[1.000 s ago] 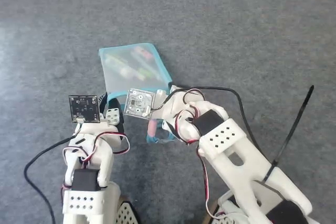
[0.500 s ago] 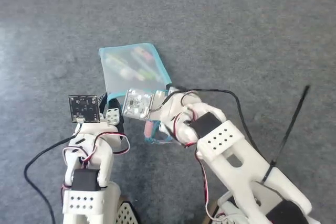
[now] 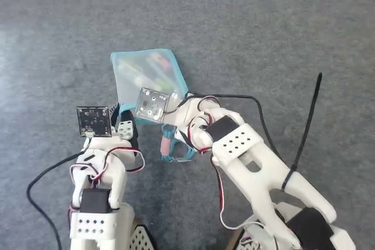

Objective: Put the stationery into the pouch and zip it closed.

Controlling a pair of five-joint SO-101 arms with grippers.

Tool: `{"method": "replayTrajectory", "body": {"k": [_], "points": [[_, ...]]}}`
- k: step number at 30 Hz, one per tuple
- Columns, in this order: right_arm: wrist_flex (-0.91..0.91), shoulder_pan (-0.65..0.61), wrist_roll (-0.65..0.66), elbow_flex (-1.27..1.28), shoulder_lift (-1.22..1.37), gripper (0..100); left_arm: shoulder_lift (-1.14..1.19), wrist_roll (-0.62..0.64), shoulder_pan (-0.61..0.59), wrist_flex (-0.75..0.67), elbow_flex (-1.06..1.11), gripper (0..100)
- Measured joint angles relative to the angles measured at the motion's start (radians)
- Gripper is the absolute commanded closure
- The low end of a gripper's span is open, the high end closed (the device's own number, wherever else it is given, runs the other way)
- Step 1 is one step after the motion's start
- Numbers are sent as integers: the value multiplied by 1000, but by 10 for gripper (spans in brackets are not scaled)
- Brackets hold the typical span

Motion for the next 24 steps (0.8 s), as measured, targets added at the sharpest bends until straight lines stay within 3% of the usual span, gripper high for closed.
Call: {"method": "replayTrajectory", "body": {"k": [7, 11, 15, 24], "points": [[-2, 51, -98, -34, 0, 991, 0, 0, 0, 0, 0, 987], [57, 84, -138, -80, 0, 991, 0, 0, 8, 2, -18, 897], [135, 107, -203, -133, 0, 991, 0, 0, 9, 101, -121, 791], [215, 144, -273, -198, 3, 991, -6, -2, 5, 331, -305, 810]]}}
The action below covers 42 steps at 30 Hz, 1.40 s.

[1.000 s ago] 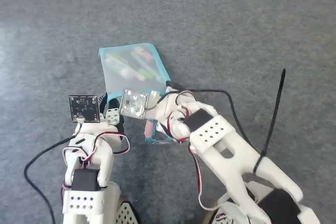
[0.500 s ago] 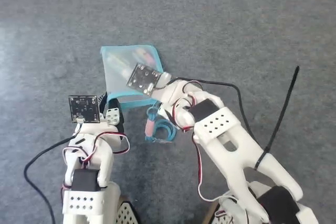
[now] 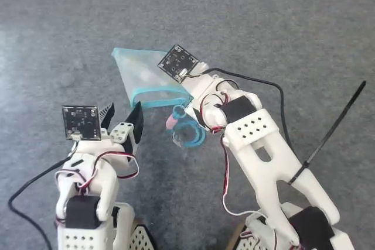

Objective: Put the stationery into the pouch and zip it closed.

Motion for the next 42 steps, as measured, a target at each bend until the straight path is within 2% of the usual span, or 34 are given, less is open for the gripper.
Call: {"method": "replayTrajectory", "body": {"k": [6, 10, 15, 18, 24, 30, 36, 42], "points": [[3, 0, -35, -2, 0, 991, 0, -3, 0, 63, -44, 808], [28, 0, -43, -23, 0, 991, -2, -66, 6, 121, -87, 808], [138, 0, -83, -130, 0, 991, -2, -184, 164, 123, -38, 807], [218, 0, -87, -181, 0, 991, 2, -209, 239, 78, 32, 795], [270, -44, -91, -192, 0, 991, 2, -215, 255, 41, 72, 686], [281, -46, -91, -192, 0, 991, 3, -232, 265, 17, 121, 683], [310, -46, -91, -192, 0, 991, 5, -244, 267, -104, 203, 686], [353, -92, -91, -192, -34, 991, 5, -244, 267, -212, 258, 739]]}}
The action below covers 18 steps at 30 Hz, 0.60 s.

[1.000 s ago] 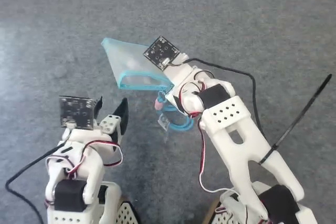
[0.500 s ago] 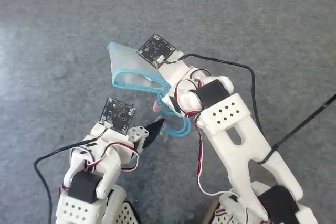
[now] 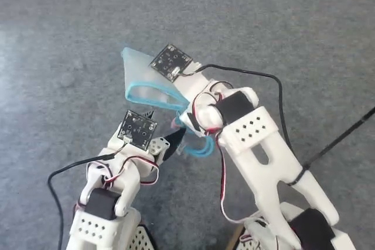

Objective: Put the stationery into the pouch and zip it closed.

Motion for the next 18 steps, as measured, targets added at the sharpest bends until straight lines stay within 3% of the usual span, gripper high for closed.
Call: {"method": "replayTrajectory", "body": {"k": [7, 18], "points": [[15, -48, 0, 6, -74, 991, 0, 0, 0, -31, 18, 754], [-11, -55, 0, 86, -80, 991, 0, -49, 3, -31, 20, 992]]}}
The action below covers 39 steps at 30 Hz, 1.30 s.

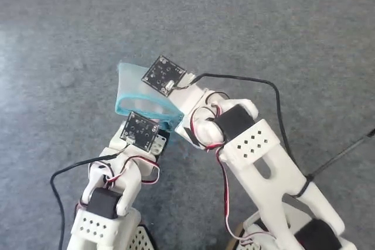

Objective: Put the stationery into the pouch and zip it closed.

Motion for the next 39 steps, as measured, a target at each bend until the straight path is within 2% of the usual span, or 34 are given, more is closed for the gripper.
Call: {"method": "replayTrajectory", "body": {"k": [4, 10, 17, 24, 28, 34, 39], "points": [[-35, 6, 11, 48, -3, 991, 2, -21, 2, 0, 0, 991], [-112, 86, 38, 118, -18, 991, 2, -23, -2, 0, 0, 991], [-164, 167, 40, 167, -12, 991, 2, -14, -126, 0, 0, 991], [-164, 213, 40, 172, -14, 991, 2, -17, -155, 0, 0, 991], [-164, 215, 41, 172, -14, 976, 2, -17, -155, 0, 0, 991], [-184, 92, 41, 221, -66, 820, 2, -17, -155, 0, 0, 991], [-213, 18, 72, 345, -233, 829, 2, -17, -155, 0, 0, 991]]}}
